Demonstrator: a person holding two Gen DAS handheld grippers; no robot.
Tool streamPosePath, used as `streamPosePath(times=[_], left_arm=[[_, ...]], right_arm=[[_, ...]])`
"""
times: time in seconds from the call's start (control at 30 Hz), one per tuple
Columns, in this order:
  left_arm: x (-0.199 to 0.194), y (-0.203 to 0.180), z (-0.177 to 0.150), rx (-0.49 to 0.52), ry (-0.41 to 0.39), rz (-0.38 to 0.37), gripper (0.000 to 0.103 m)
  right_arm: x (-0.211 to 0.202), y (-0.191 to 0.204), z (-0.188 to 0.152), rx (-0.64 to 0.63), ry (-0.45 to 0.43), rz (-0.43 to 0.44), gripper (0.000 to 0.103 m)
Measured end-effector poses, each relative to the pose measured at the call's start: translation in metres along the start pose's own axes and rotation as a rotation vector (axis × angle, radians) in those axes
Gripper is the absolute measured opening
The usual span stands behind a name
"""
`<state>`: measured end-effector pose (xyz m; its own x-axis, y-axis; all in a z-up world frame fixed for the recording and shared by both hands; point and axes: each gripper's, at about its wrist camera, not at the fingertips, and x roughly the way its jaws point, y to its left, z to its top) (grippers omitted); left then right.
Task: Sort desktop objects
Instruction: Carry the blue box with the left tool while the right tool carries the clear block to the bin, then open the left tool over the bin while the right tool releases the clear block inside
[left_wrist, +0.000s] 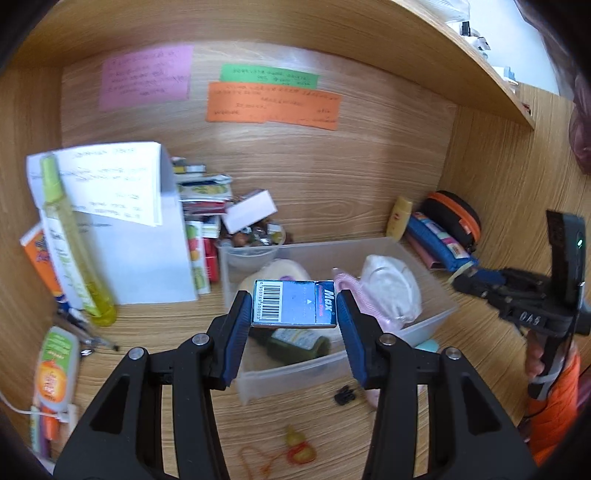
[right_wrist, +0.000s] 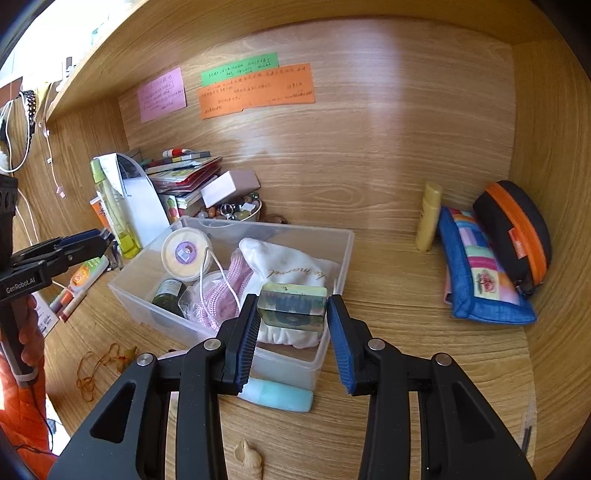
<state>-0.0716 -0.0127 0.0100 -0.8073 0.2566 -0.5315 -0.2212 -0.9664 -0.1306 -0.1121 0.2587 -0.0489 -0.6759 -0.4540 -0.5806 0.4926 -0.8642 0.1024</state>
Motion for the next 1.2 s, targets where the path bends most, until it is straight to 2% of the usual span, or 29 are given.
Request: streamPosePath(times=[0.43, 0.87, 1.2], left_arm=[[0.059, -0.022, -0.008, 0.000, 0.127, -0.056, 0.047], [0.081, -0.026, -0.016, -0.018, 0.210, -0.092, 0.047], [0.081, -0.028, -0.017, -0.013, 0.215, -0.090, 0.047]], right_arm=[[0.026, 0.007, -0.009, -0.014, 0.067, 0.057, 0.034], [0.040, 0.011, -0.011, -0.023, 0.095, 0.022, 0.034], [0.041, 0.020, -0.009, -0.055, 0.089, -0.036, 0.035]])
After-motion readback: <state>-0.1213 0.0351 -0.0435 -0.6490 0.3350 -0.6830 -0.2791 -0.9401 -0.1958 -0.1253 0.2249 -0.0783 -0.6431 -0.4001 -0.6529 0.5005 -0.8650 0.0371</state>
